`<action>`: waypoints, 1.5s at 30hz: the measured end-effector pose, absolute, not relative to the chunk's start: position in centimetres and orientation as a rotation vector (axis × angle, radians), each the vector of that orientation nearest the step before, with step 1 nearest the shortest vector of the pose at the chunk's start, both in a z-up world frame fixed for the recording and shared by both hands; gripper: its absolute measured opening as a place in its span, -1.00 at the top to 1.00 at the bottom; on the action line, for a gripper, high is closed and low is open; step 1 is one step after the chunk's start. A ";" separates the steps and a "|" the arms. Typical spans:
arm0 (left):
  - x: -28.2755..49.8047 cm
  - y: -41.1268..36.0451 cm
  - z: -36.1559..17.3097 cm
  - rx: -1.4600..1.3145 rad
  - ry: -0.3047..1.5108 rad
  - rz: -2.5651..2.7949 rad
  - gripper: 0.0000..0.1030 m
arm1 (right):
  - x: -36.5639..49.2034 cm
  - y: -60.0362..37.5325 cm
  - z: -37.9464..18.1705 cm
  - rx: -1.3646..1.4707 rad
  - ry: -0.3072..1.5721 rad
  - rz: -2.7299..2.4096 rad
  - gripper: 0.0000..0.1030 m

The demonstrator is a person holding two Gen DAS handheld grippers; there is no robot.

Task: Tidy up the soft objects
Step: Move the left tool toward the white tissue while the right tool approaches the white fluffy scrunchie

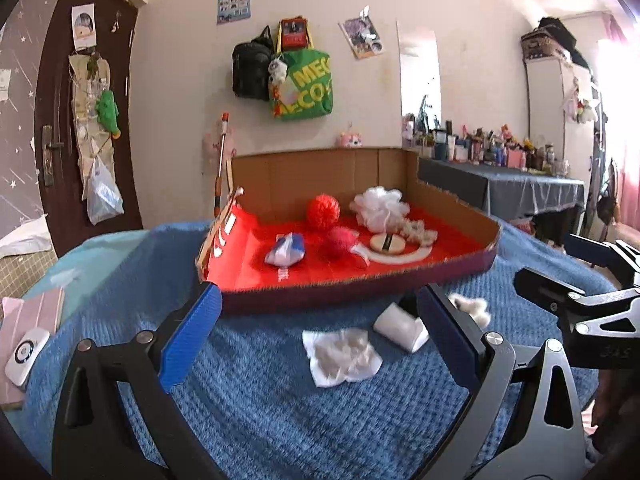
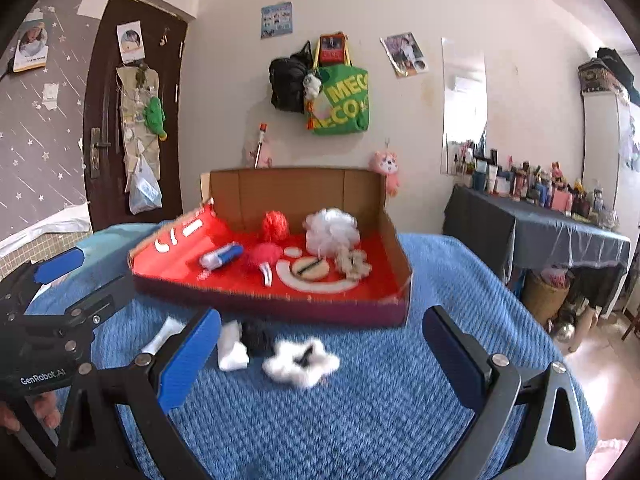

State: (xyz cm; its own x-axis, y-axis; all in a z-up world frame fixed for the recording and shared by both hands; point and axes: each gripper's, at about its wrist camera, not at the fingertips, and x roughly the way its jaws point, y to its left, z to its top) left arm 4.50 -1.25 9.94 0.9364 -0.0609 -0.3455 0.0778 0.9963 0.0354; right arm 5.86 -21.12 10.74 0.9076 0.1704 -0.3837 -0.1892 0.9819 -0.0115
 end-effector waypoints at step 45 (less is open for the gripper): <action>7.0 -1.2 6.6 0.052 0.588 -0.100 -0.94 | 8.5 -22.2 5.2 0.007 0.626 0.198 -1.00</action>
